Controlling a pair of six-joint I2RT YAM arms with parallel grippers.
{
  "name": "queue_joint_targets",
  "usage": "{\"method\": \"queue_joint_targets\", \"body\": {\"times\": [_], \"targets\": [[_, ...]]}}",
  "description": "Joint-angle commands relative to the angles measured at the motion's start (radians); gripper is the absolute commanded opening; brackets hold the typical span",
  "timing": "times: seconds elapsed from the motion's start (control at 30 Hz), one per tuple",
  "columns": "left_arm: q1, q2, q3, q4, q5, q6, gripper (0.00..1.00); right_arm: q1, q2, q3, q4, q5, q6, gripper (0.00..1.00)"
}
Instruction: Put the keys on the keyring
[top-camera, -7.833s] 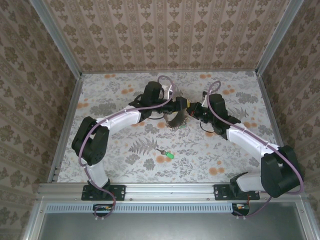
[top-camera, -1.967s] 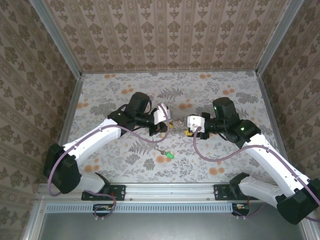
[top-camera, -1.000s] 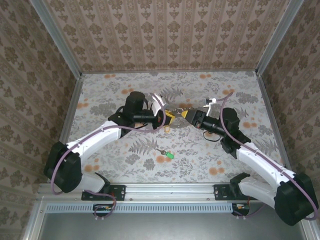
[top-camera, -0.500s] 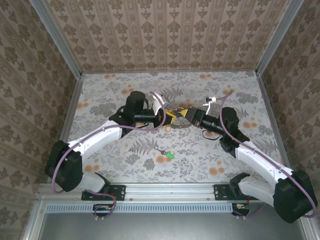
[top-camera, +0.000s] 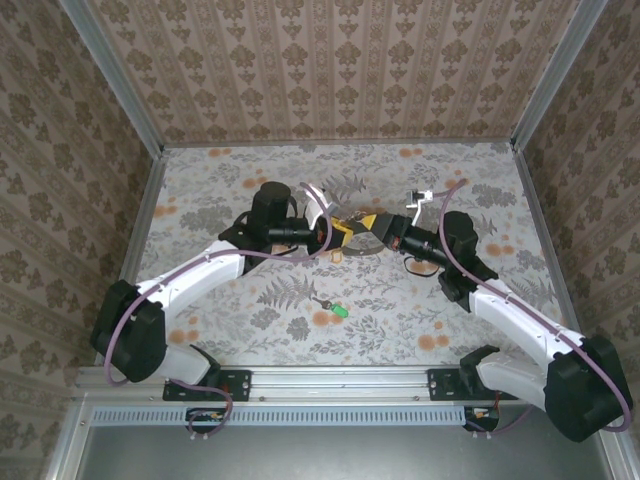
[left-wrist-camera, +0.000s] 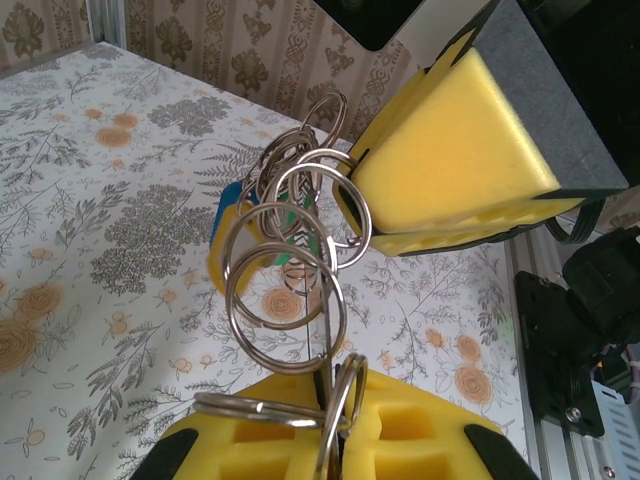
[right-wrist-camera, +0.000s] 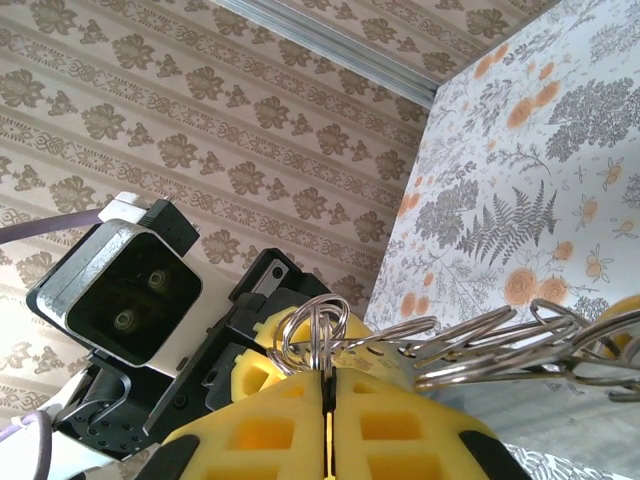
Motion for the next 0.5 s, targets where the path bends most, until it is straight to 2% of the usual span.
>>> {"method": "queue_joint_targets", "body": {"times": [0.0, 0.47], "targets": [[-0.007, -0.005, -0.008, 0.086, 0.011, -0.021, 0.0, -0.002, 0.004, 0.037, 0.015, -0.006, -0.004, 0.16], [-0.024, -0.013, -0.013, 0.055, -0.075, 0.057, 0.0, -0.005, -0.04, 0.023, -0.046, 0.021, -0.031, 0.23]]}}
